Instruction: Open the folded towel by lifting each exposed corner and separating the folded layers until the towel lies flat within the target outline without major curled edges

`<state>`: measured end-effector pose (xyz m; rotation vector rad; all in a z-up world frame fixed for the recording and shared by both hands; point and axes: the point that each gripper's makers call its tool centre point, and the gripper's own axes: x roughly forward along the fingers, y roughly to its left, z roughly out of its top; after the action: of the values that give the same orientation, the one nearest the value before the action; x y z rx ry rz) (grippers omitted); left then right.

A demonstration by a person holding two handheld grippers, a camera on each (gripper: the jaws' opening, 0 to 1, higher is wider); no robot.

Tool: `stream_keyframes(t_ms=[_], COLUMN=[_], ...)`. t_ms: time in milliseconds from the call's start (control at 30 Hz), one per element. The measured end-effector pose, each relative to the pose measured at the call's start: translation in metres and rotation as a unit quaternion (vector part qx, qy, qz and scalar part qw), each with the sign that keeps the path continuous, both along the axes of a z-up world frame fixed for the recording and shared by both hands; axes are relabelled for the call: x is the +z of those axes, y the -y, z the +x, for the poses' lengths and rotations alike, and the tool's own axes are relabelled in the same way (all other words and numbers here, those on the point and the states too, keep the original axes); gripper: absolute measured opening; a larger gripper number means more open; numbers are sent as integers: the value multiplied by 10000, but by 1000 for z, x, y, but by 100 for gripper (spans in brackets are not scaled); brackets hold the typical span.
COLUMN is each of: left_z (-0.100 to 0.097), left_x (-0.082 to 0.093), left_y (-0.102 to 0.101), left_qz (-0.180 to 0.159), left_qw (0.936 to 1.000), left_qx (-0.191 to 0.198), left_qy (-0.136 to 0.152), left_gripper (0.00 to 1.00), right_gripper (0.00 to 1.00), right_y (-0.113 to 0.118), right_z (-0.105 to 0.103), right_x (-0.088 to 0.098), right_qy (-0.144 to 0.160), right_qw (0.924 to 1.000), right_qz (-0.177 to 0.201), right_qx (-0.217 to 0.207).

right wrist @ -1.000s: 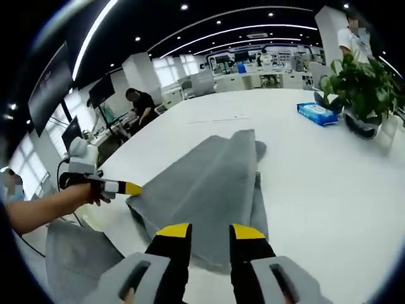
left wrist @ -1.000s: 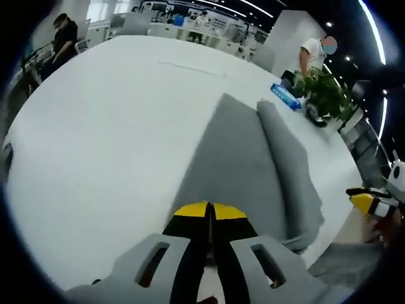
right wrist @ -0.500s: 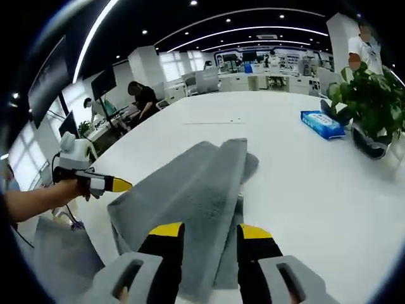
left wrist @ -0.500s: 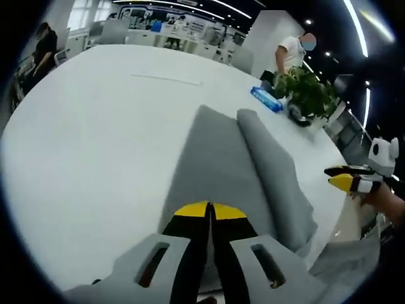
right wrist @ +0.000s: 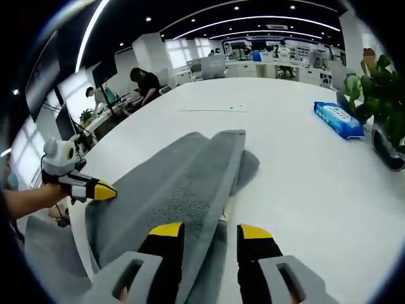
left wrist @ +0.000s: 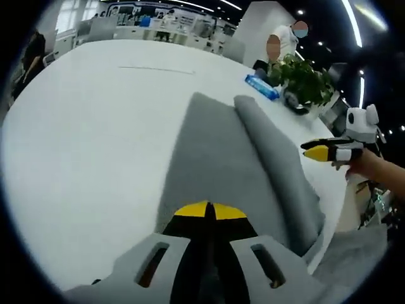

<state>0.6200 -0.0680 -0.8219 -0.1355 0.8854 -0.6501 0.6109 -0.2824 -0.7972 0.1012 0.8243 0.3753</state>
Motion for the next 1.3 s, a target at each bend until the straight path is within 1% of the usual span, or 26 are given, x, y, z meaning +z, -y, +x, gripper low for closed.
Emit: stream_keyframes(t_ms=[67,167,267,400,433,500,567,667,867,933,1033,1300], left_z=[-1,-1,1,-2,-2,-2,-2,-1,0,0,-1,-2], left_x=[-4,-10,-11,-10,-10,-9,-9,-9,-9,-9,-8,-2], left_y=[1,0,-1,0,-1,0,1,0,0,-1,0,0], left_qz=[32,23,-62,-150,-165,-176,-113,-60,-91,-133,-128,264], left_qw=[10000,10000,9999,9997,9997,9997,9998,9999,9998,9996,9996,9995], left_qx=[-18,-16,83,87,88,136,127,100,173,213,220,192], left_qy=[-29,-21,-126,-145,-136,-126,-67,11,-71,-112,-87,44], left_gripper=[0,0,0,0,0,0,0,0,0,0,0,0], right_gripper=[29,26,20,18,15,10,10,9,5,1,0,0], right_y=[-3,-5,-10,-11,-11,-14,-15,-17,-17,-18,-15,-4], right_z=[3,4,1,2,1,-2,-1,0,2,1,1,-7], right_x=[-5,-10,-16,-18,-19,-23,-23,-25,-27,-27,-26,-15], right_qy=[-55,-144,-284,-223,-224,-414,-302,-264,-248,-381,-322,-165], right_qw=[9999,9998,9994,9996,9996,9987,9992,9993,9992,9984,9989,9997], right_qz=[96,125,195,123,139,270,224,190,215,412,321,123], right_qx=[14,44,97,132,126,108,157,210,236,114,124,92])
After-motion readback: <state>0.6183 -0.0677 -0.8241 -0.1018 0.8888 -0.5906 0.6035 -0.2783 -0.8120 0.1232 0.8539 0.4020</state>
